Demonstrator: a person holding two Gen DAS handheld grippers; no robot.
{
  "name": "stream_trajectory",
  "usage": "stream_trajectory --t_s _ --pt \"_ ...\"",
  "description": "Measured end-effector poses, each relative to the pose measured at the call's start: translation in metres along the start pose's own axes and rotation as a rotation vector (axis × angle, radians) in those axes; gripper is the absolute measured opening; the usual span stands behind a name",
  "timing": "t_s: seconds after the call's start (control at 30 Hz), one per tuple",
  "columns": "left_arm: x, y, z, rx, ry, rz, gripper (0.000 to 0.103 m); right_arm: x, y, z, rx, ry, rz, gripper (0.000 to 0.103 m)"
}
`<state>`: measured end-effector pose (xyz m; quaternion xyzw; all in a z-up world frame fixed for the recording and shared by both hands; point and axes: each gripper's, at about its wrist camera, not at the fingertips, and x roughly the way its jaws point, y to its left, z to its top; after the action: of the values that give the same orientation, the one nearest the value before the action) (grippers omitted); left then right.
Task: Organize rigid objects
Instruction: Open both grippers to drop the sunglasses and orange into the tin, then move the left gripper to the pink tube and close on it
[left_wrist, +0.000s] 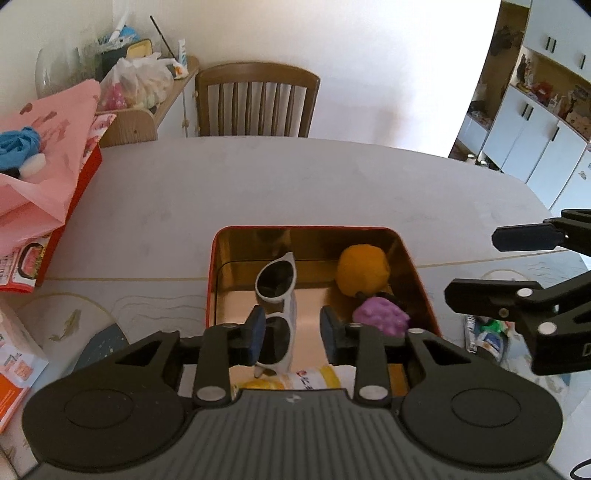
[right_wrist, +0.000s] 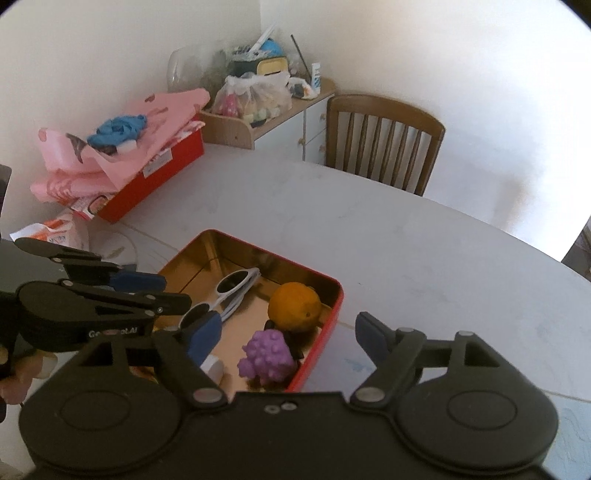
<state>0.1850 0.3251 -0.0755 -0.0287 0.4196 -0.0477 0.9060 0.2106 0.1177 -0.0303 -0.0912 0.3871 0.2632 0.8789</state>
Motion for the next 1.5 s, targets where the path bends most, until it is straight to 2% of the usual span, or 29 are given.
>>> stream_trajectory --t_s 0.03,0.1,0.3,0.4,0.6,0.83,1.0,1.1,1.5 --pt "-0.004 -0.002 -0.001 0.002 -0.006 0.001 0.048 -0.005 -0.001 -0.002 0.005 -0.006 -0.003 0.084" --pt "-0.013 -0.005 -0.004 0.006 -0.027 0.006 0.058 -0.015 -0.003 -0.006 0.015 -0.017 -0.017 0.086" --pt "-0.034 -0.019 -0.008 0.018 -0.05 0.001 0.06 -0.049 -0.019 -0.024 0.06 -0.053 -0.021 0.095" --pt "-0.044 -0.029 -0.011 0.024 -0.061 0.005 0.066 -0.067 -0.028 -0.036 0.079 -0.073 -0.013 0.101" --pt "-0.061 -0.053 -0.018 0.022 -0.082 0.004 0.068 -0.097 -0.051 -0.062 0.09 -0.095 -0.011 0.103" --pt "-0.073 -0.087 -0.031 -0.002 -0.095 0.01 0.082 -0.121 -0.083 -0.096 0.083 -0.109 -0.026 0.103" --pt "-0.075 -0.111 -0.042 -0.02 -0.098 0.031 0.084 -0.126 -0.101 -0.122 0.082 -0.081 -0.031 0.103" --pt "-0.072 -0.123 -0.05 -0.04 -0.089 0.043 0.085 -0.126 -0.106 -0.138 0.056 -0.064 -0.006 0.103" --pt "-0.03 -0.168 -0.082 -0.09 0.024 0.081 0.085 -0.105 -0.101 -0.18 -0.098 0.014 0.099 0.103"
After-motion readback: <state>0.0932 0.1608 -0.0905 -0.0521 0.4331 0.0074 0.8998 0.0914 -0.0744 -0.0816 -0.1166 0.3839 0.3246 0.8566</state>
